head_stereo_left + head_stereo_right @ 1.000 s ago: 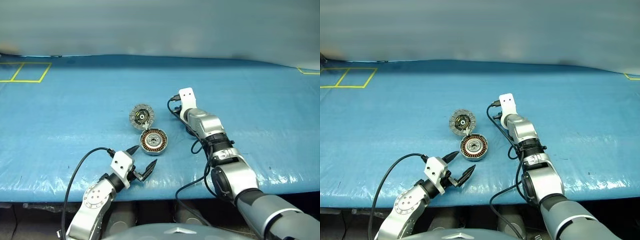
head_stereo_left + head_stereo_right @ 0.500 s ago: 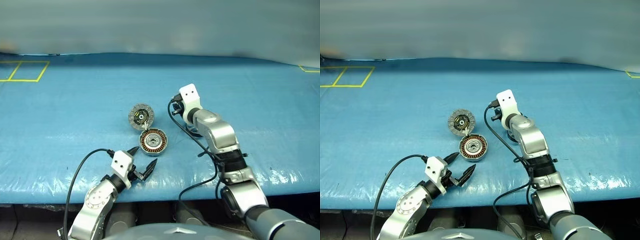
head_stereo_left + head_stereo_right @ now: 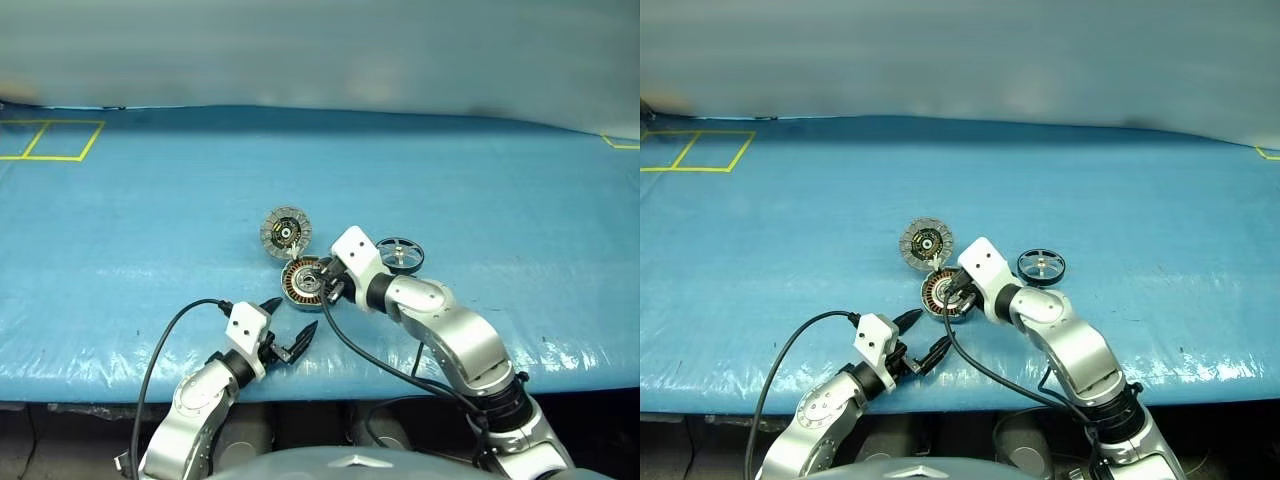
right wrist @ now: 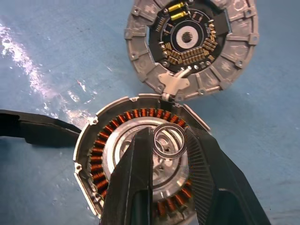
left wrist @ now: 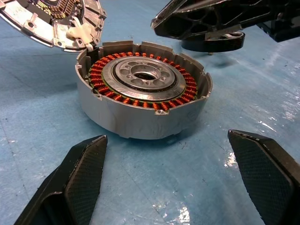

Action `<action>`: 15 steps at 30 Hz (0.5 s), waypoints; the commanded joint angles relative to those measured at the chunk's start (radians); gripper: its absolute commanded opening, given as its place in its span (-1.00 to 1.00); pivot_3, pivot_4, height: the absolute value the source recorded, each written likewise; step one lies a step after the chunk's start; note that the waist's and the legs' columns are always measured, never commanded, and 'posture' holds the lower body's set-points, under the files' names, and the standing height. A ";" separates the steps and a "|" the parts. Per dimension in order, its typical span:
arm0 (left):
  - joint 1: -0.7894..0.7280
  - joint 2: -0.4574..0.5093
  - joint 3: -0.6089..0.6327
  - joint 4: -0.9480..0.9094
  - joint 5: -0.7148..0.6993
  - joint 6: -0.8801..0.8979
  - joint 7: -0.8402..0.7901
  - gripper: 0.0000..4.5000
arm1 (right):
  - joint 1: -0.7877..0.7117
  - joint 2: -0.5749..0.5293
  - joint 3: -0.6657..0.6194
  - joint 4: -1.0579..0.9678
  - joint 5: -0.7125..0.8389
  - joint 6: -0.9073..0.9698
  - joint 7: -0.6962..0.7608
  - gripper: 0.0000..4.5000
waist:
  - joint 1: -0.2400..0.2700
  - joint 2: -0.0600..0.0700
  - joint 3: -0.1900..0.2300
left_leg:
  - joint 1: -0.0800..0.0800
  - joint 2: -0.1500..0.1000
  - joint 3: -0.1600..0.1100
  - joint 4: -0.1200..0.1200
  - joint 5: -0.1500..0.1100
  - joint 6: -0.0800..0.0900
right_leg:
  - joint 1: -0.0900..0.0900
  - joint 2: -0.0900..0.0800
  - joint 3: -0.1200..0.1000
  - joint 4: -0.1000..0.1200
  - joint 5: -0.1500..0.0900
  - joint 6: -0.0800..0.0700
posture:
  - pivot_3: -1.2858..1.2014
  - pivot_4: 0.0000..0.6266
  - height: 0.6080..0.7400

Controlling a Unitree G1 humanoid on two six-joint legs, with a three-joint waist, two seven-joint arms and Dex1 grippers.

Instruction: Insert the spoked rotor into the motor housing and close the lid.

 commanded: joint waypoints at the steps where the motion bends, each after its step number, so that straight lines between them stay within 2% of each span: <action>1: -0.008 0.003 -0.009 -0.040 0.006 0.002 0.005 1.00 | -0.004 0.028 0.028 -0.007 -0.003 0.001 -0.025 -0.70 | 0.000 0.000 0.000 | 0.000 0.000 0.000 0.000 0.000 0.000 | 0.000 0.000 0.000 0.000 0.000 0.000 | 0.03 -0.52 1.00; 15: -0.009 0.008 -0.006 -0.033 0.000 -0.006 0.003 1.00 | 0.011 0.020 0.027 0.025 0.006 0.011 -0.034 -0.70 | 0.000 0.000 0.000 | 0.000 0.000 0.000 0.000 0.000 0.000 | 0.000 0.000 0.000 0.000 0.000 0.000 | 0.03 -0.52 1.00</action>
